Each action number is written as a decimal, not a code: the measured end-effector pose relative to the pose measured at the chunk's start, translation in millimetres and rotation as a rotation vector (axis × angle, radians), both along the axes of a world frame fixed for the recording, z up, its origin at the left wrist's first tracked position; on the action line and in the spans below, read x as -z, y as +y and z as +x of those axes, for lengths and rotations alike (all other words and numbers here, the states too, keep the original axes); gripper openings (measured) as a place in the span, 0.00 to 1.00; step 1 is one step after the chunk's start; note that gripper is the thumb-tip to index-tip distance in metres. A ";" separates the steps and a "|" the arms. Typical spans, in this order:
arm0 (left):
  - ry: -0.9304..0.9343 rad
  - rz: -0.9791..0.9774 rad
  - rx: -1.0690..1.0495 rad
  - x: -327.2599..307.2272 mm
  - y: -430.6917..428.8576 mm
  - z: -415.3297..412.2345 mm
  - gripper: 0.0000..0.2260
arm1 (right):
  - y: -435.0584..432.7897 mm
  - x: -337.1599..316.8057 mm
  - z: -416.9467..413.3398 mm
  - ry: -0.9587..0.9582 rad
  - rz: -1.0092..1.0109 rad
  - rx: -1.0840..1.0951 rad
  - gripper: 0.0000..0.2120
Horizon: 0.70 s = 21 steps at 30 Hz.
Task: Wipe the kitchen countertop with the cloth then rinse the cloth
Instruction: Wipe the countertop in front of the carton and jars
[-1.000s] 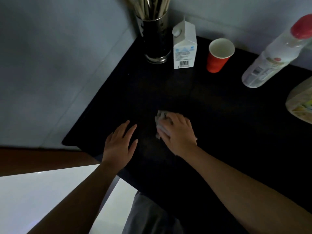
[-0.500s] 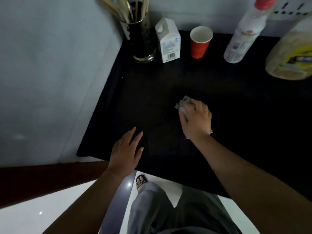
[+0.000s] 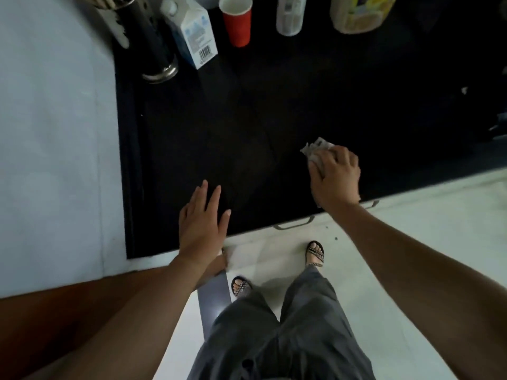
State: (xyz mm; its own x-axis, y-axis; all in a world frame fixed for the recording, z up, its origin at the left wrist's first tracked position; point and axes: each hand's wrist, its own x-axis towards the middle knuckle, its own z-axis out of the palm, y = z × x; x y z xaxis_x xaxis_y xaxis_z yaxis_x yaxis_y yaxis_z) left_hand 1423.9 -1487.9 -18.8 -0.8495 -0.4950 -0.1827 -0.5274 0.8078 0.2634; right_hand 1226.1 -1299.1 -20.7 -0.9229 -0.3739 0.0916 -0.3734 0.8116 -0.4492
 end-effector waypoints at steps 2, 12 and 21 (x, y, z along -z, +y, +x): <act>-0.004 0.019 0.009 -1.2 -1.7 -0.1 0.24 | -26.1 -0.4 26.6 -0.029 0.004 -0.007 0.15; 0.035 0.039 0.086 1.3 -16.8 12.4 0.24 | -44.6 5.3 80.7 -0.006 0.002 -0.300 0.13; 0.084 0.120 0.054 -2.2 -14.7 11.7 0.23 | -96.0 3.6 43.9 -0.042 0.053 -0.082 0.14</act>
State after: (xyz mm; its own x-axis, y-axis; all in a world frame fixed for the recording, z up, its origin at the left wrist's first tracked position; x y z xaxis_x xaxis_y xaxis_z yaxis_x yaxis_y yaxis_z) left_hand 1435.6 -1502.7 -16.6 -0.8891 -0.4270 -0.1648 -0.4559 0.7942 0.4017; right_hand 1270.0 -1395.1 -24.3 -0.8918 -0.4514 0.0316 -0.4211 0.8023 -0.4230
